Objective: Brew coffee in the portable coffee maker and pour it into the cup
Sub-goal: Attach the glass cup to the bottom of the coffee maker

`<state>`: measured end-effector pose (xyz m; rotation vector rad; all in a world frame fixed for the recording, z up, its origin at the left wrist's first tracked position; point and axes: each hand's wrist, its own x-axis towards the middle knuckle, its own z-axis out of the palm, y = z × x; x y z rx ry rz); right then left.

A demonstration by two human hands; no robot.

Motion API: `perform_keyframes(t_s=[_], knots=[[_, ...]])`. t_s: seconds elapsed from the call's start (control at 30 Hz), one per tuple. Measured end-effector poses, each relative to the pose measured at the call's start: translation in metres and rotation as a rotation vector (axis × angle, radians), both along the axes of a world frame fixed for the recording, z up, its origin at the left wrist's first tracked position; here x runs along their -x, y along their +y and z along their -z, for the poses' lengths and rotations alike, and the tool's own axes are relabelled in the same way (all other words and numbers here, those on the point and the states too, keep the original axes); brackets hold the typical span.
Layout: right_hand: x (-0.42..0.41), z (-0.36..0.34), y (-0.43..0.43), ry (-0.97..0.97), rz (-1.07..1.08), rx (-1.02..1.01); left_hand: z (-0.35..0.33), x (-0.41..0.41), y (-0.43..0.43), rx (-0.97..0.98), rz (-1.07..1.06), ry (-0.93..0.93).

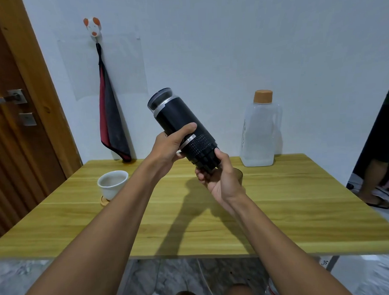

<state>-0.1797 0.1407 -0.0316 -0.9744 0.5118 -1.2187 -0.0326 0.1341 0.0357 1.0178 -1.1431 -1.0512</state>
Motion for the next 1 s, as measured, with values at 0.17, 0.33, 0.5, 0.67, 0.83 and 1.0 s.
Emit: perform_keyframes(t_s=[0.17, 0.33, 0.5, 0.67, 0.83, 1.0], knots=[[0.017, -0.002, -0.009, 0.386, 0.094, 0.049, 0.003, -0.002, -0.006, -0.005, -0.062, 0.011], [0.061, 0.027, -0.028, 0.819, 0.662, 0.301, 0.009, -0.005, -0.013, 0.005, -0.176, -0.034], [0.082, 0.072, -0.045, 1.072, 0.511, 0.105, 0.016, -0.001, -0.015, -0.01, -0.216, -0.002], [0.074, 0.091, -0.064, 1.112, 0.45, 0.092, 0.023, 0.002, -0.015, -0.024, -0.228, 0.001], [0.064, 0.083, -0.064, 0.881, 0.447, 0.189, 0.022, -0.002, -0.017, -0.013, -0.224, -0.026], [0.056, 0.059, -0.058, 0.918, 0.119, 0.354, 0.008, -0.008, -0.019, 0.015, -0.213, -0.05]])
